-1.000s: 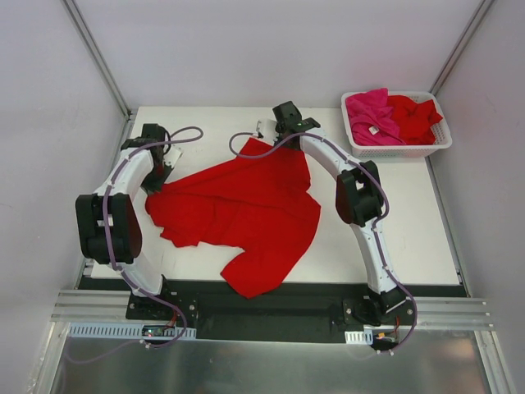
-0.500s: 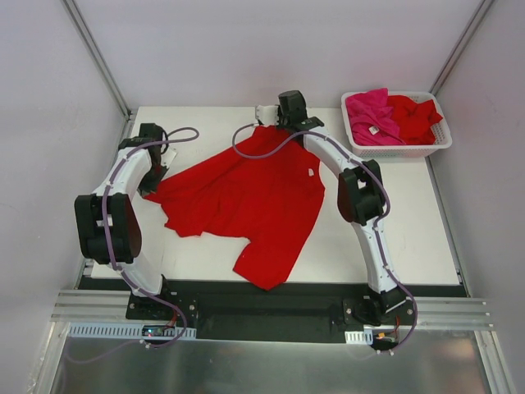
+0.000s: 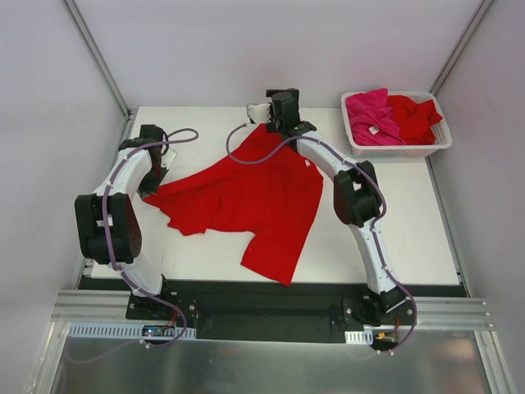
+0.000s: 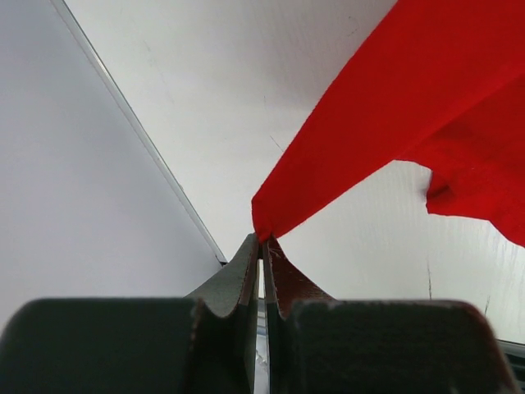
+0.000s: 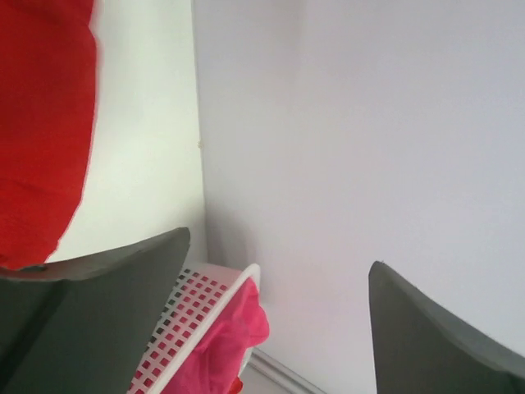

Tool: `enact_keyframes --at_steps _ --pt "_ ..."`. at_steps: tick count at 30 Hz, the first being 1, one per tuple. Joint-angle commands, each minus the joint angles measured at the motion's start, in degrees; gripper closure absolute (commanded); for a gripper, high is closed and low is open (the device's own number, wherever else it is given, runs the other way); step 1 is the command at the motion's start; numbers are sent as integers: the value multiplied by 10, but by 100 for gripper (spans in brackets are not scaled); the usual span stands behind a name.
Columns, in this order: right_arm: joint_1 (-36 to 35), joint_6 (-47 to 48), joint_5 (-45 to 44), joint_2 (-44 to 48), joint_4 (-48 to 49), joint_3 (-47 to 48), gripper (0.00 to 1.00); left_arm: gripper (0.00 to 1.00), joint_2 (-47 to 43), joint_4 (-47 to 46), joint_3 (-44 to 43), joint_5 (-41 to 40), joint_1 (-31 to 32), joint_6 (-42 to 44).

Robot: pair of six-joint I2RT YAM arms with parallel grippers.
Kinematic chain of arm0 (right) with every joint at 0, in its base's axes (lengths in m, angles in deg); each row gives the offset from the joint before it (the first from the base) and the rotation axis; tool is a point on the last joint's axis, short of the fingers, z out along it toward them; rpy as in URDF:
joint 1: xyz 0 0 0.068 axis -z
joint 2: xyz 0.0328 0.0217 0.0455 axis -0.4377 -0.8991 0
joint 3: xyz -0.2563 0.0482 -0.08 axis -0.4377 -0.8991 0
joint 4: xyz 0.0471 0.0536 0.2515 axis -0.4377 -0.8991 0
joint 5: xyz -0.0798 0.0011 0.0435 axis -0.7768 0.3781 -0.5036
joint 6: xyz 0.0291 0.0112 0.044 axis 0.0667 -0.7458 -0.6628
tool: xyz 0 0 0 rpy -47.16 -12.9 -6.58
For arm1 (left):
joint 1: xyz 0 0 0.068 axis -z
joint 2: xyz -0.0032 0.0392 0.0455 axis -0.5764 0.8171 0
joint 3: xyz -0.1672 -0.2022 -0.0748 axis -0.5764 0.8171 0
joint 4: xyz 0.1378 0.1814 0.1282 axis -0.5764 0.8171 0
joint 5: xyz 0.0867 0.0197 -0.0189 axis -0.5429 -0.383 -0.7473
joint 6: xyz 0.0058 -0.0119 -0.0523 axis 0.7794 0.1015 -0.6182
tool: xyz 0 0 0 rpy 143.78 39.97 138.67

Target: Fold and stack the t-shirts

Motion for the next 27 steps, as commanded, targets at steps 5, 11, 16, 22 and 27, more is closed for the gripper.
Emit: enact_keyframes --at_steps 5,11,16,22,27 --pt "-4 -63 -120 151 52 -61 4 100 -30 23 21 -28 -4 26" --pt "5 -294 68 278 -465 -101 4 99 -31 23 -12 -23 -4 30" --pt "18 -307 267 315 -649 -186 3 99 4 24 -78 -2 -2 15" --pt "-4 -306 346 239 -728 -157 2 96 51 29 -199 -9 11 25" --pt "-23 -342 295 165 -662 -81 2 90 92 32 -309 -8 25 40"
